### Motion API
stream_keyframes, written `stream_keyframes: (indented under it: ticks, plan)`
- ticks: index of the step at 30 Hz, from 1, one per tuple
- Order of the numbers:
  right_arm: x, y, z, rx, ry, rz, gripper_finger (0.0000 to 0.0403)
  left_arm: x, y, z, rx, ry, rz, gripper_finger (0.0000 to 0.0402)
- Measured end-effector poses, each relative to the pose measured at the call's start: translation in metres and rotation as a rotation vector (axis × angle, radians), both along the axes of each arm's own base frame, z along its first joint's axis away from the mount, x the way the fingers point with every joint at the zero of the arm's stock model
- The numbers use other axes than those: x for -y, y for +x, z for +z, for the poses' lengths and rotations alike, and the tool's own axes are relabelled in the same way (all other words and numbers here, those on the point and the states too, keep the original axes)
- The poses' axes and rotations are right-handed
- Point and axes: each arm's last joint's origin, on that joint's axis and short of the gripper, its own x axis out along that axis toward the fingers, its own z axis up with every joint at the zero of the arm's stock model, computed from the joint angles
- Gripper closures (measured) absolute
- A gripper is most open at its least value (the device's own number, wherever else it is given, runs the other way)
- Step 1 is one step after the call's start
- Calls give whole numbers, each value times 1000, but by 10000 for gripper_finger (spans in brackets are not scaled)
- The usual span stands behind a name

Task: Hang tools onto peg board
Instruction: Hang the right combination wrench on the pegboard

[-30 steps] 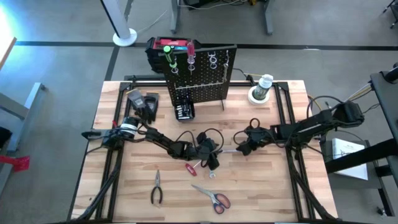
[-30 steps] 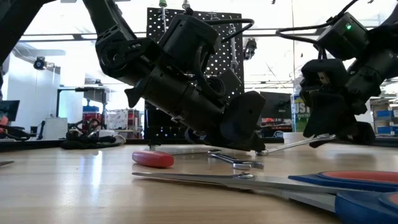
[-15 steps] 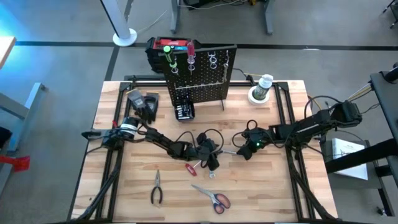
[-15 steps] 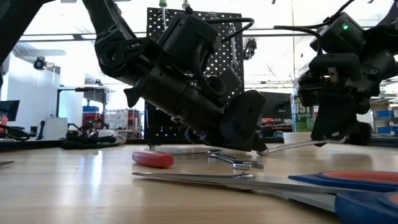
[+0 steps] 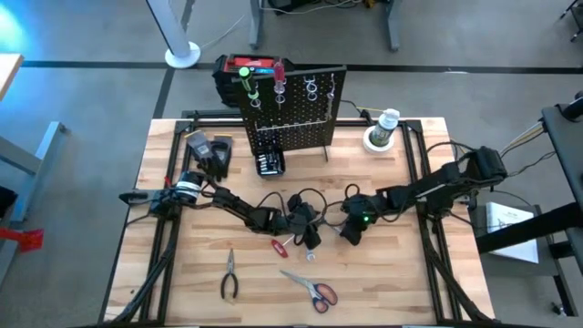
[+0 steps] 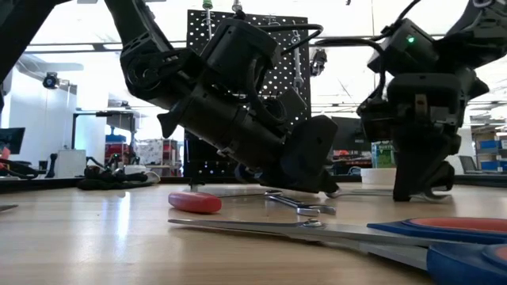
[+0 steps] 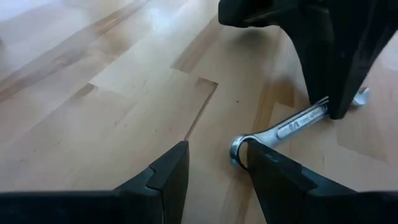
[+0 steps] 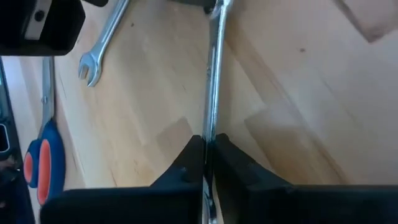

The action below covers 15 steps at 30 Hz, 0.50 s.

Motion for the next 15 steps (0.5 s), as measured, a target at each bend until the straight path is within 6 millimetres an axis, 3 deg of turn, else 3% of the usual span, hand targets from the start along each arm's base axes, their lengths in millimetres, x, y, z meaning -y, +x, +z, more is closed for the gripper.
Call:
stream_keyframes:
  ticks: [15]
  plan:
    - [3,-6,27,71,-197,-17,402,4,-1,9,3,7,-17,247]
